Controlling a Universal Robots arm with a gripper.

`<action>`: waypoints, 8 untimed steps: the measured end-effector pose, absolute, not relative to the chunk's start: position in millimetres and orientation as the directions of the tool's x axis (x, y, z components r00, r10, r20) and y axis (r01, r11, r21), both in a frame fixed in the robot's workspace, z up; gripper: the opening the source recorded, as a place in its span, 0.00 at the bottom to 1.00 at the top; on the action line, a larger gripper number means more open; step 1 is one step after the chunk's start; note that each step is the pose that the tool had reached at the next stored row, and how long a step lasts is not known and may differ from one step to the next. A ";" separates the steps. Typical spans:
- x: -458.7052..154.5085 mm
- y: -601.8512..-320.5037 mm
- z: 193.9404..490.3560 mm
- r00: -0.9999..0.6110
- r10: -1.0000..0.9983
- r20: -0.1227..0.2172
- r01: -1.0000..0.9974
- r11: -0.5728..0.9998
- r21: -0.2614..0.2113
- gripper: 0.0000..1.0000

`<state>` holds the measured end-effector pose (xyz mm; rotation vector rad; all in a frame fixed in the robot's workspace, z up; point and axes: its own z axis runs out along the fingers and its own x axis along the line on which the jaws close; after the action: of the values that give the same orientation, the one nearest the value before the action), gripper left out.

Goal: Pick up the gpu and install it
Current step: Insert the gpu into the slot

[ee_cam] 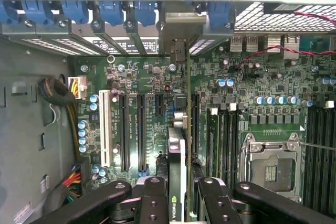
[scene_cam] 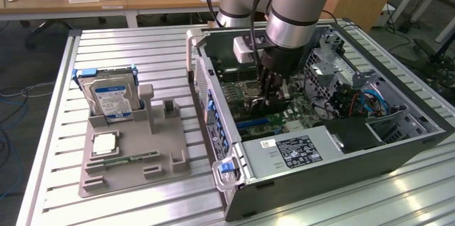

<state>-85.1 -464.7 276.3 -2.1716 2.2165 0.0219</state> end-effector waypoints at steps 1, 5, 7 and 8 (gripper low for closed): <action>-85.1 -464.7 275.6 -0.020 -0.999 -0.037 -1.000 0.021 -0.017 0.27; -85.2 -464.6 274.9 -0.020 -0.999 -0.037 -1.000 0.021 -0.017 0.27; -85.2 -464.5 274.2 -0.020 -0.999 -0.038 -1.000 0.021 -0.017 0.27; -85.2 -464.5 273.7 -0.020 -0.999 -0.038 -1.000 0.021 -0.017 0.27</action>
<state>-85.2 -464.5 273.7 -2.1711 2.2164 0.0220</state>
